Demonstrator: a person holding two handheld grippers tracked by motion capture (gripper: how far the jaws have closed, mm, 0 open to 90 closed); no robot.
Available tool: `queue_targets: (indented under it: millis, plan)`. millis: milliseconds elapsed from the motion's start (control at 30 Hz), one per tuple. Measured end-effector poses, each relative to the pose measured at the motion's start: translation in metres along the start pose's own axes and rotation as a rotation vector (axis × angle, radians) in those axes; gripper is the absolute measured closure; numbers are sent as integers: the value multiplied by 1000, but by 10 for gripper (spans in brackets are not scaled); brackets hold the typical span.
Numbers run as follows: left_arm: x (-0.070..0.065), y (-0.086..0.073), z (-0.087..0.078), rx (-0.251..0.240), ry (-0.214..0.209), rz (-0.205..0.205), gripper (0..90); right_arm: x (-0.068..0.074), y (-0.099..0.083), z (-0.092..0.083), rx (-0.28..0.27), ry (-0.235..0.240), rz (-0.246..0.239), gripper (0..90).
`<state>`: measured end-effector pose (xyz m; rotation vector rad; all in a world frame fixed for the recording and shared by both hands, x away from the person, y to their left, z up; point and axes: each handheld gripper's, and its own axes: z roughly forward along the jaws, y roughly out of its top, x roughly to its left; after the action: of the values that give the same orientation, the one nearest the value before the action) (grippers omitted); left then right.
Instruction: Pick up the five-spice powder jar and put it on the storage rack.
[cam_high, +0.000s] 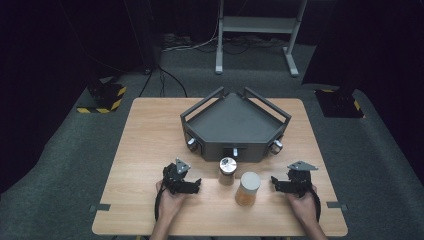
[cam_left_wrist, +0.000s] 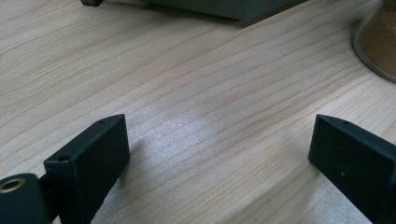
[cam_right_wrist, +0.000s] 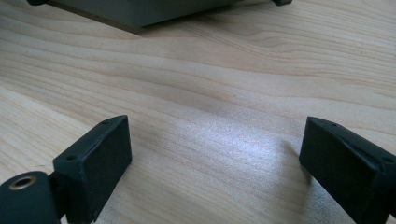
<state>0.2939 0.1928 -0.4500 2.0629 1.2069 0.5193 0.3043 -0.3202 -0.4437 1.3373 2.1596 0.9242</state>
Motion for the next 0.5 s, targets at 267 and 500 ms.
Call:
queue_targets:
  millis: [267,500]
  plan:
    - [-1,0,0,1,3,-2,50,0,0,0,0,-1,1,90]
    - [-1,0,0,2,3,-4,48,0,0,0,0,-1,1,90]
